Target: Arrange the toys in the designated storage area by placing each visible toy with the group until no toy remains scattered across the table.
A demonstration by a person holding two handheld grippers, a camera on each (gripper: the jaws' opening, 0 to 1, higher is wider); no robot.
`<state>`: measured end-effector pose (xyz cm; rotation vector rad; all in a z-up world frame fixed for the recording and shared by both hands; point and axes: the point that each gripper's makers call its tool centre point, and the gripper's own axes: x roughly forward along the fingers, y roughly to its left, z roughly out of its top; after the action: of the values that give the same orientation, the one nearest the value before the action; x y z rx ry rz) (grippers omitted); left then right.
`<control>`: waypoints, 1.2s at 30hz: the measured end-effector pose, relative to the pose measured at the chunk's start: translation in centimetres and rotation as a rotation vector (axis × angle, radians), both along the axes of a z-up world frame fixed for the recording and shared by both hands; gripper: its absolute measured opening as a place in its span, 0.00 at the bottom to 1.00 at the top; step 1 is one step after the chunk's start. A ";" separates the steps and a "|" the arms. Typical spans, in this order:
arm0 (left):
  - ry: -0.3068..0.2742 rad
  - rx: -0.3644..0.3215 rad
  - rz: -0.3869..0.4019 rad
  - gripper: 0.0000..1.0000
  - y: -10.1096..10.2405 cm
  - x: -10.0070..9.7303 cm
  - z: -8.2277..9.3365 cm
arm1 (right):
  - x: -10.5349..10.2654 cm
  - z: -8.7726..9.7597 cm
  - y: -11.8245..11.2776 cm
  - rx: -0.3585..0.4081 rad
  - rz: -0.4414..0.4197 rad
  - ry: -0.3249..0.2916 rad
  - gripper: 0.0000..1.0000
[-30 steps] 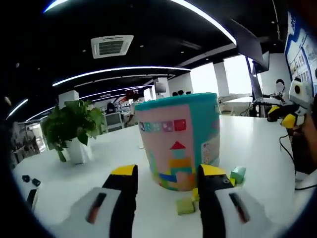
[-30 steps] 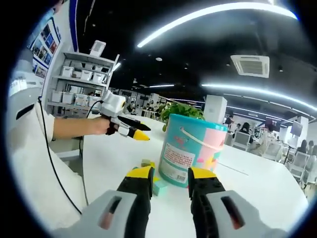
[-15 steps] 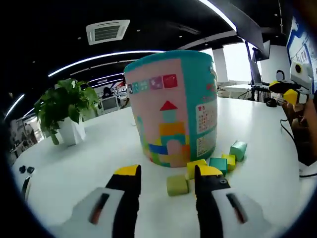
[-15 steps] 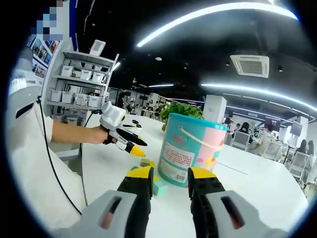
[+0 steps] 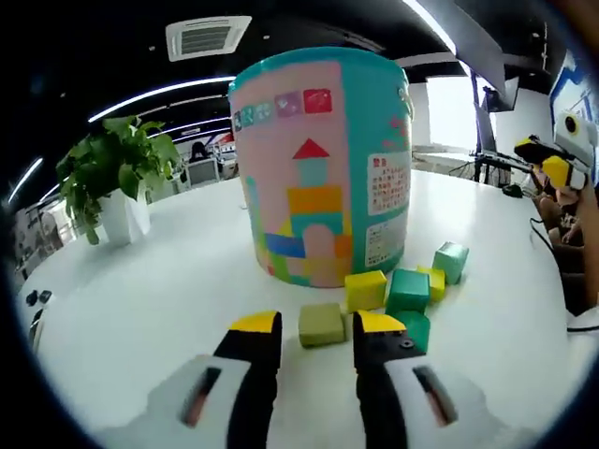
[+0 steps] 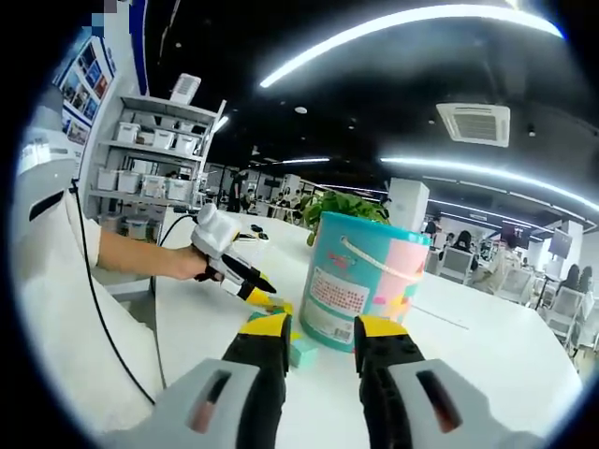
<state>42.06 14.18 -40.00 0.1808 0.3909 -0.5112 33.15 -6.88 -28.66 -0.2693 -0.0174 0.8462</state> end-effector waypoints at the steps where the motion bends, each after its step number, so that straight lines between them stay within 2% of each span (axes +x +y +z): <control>1: -0.001 0.009 -0.002 0.30 0.0 0.0 -0.1 | 0.0 0.0 0.0 0.000 0.000 0.001 0.27; 9: 0.009 0.005 0.003 0.28 0.0 0.2 -0.7 | 0.0 -0.2 0.1 -0.003 0.002 0.005 0.27; 13: 0.013 0.016 -0.004 0.21 -0.1 0.2 -1.1 | 0.0 -0.3 0.1 -0.005 0.002 0.004 0.27; 16: 0.025 -0.008 0.004 0.21 -0.2 0.2 -1.1 | 0.1 -0.3 0.2 -0.007 0.002 0.003 0.27; 20: 0.014 -0.005 0.022 0.20 0.2 0.4 -1.1 | 0.1 -0.5 0.2 -0.010 0.001 0.005 0.27; 24: -0.007 -0.105 0.045 0.20 1.0 0.2 0.4 | 0.1 -0.4 0.3 -0.013 0.001 0.005 0.27; 27: -0.059 -0.126 0.045 0.20 1.5 0.0 2.6 | 0.0 -0.4 0.4 -0.014 0.003 0.004 0.26; 32: -0.150 -0.172 0.038 0.20 2.2 -0.3 7.8 | 0.0 -0.4 0.5 -0.017 0.006 0.003 0.26; 36: -0.151 -0.185 0.014 0.20 2.0 -0.6 9.4 | 0.0 -0.5 0.6 -0.017 0.008 0.004 0.26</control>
<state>41.45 16.14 -30.64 0.0377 0.1956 -0.5133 33.18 -6.28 -29.12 -0.2837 -0.0075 0.8555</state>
